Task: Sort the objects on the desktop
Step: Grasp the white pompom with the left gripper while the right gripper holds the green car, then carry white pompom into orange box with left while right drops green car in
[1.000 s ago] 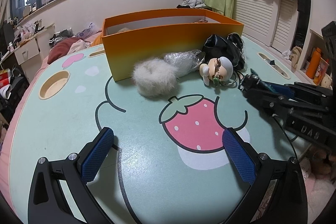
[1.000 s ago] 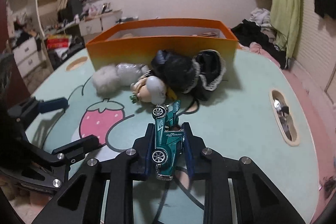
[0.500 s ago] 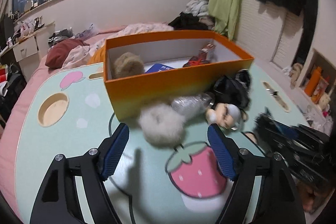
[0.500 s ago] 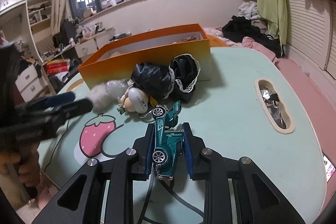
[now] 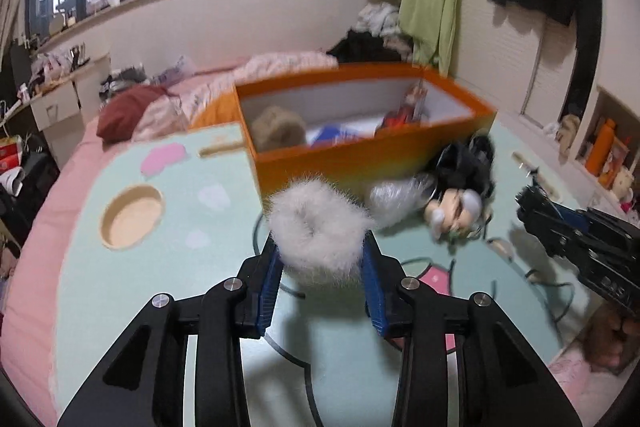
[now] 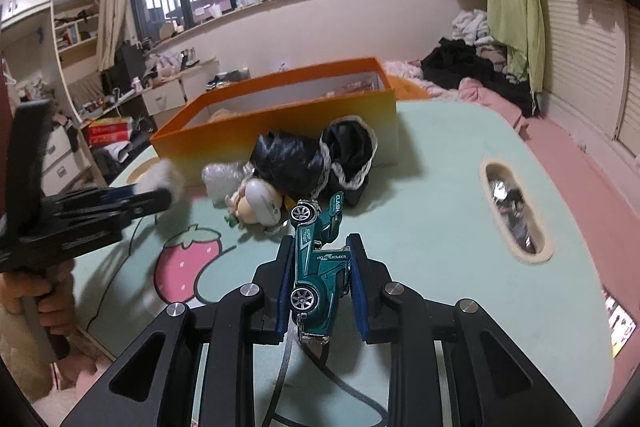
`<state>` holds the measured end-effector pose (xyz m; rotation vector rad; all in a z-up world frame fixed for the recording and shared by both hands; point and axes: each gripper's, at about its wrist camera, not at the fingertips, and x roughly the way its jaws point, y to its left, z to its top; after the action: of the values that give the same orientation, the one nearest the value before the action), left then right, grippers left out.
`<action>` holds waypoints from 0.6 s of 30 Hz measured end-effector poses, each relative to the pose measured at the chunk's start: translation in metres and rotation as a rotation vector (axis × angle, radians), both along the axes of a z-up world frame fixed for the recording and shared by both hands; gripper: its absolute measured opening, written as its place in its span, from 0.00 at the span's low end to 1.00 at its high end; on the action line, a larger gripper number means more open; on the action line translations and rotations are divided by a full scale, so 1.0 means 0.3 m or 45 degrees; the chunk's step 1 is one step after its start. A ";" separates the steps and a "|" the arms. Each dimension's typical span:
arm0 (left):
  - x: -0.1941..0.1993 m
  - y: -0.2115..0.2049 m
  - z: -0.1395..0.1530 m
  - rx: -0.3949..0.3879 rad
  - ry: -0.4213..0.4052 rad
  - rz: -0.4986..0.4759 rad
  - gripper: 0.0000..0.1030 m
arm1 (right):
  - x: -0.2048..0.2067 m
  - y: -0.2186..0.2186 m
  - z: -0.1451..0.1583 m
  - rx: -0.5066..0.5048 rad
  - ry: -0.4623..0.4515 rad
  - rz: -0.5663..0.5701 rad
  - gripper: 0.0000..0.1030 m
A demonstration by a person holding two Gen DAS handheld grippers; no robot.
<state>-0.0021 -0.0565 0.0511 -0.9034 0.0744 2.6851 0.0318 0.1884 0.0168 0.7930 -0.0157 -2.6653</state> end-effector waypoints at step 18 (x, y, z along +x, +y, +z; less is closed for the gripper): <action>-0.317 0.018 0.078 0.271 -0.016 0.137 0.65 | -0.561 -0.171 0.163 0.004 -0.160 -0.026 0.35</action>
<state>-0.0973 -0.0512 0.0746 -0.8794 -0.2656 2.7190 -0.1365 0.1371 0.0657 0.9646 -0.0510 -2.6307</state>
